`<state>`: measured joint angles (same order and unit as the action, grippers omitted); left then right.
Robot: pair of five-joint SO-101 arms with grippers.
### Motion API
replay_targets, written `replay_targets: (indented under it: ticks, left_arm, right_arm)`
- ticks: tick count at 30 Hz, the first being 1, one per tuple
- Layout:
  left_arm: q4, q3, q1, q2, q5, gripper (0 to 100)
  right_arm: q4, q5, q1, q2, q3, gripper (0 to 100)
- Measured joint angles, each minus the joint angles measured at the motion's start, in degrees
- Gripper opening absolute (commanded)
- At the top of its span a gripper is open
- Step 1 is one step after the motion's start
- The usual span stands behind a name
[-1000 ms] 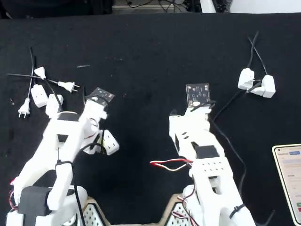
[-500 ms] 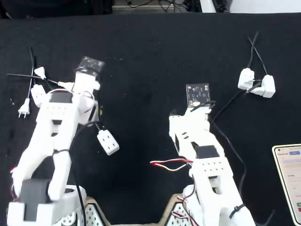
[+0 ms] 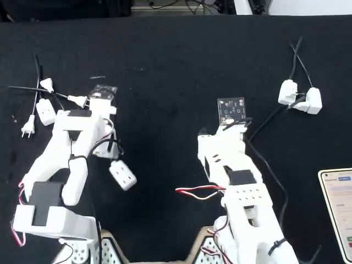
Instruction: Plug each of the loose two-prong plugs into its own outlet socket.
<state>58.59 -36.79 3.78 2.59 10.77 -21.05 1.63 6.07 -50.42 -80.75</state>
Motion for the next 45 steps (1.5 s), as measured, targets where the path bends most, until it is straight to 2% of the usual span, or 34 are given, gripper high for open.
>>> replay_targets:
  ticks: [6, 13, 17, 22, 26, 28, 31, 35, 40, 45]
  left_arm:
    - [5.5, -4.0, 0.0, 7.3, 4.0, 20]
    - [10.4, -5.9, 0.0, 23.6, 6.7, 20]
    - [15.3, -9.5, 0.0, 27.9, 15.2, 20]
    - [16.4, -16.0, 0.0, 27.3, 28.7, 20]
    - [15.4, -16.8, 0.0, 24.6, 31.6, 20]
    - [13.4, -16.8, -0.4, 23.1, 31.1, 20]
    - [8.6, -16.9, -3.1, 20.9, 26.2, 20]
    - [2.8, -17.0, -10.0, 18.2, 16.7, 20]
    - [-1.1, -17.0, -21.1, 17.7, 8.5, 21]
    - [-6.7, -16.8, -25.1, 17.4, 1.0, 21]
  right_arm:
    - [0.0, 0.0, 0.0, 0.0, 0.0, 29.6]
    - [0.0, 0.0, 0.0, 0.0, 0.0, 29.6]
    - [0.0, 0.0, 0.0, 0.0, 0.0, 29.6]
    - [0.0, 0.0, 0.0, 0.0, 0.0, 29.6]
    - [0.0, 0.0, 0.0, 0.0, 0.0, 29.6]
    - [0.0, 0.0, 0.0, 0.0, 0.0, 29.6]
    - [0.0, 0.0, 0.0, 0.0, 0.0, 29.6]
    - [0.0, 0.0, 0.0, 0.0, 0.0, 29.6]
    - [0.0, 0.0, 0.0, 0.0, 0.0, 29.6]
    - [0.0, 0.0, 0.0, 0.0, 0.0, 29.6]
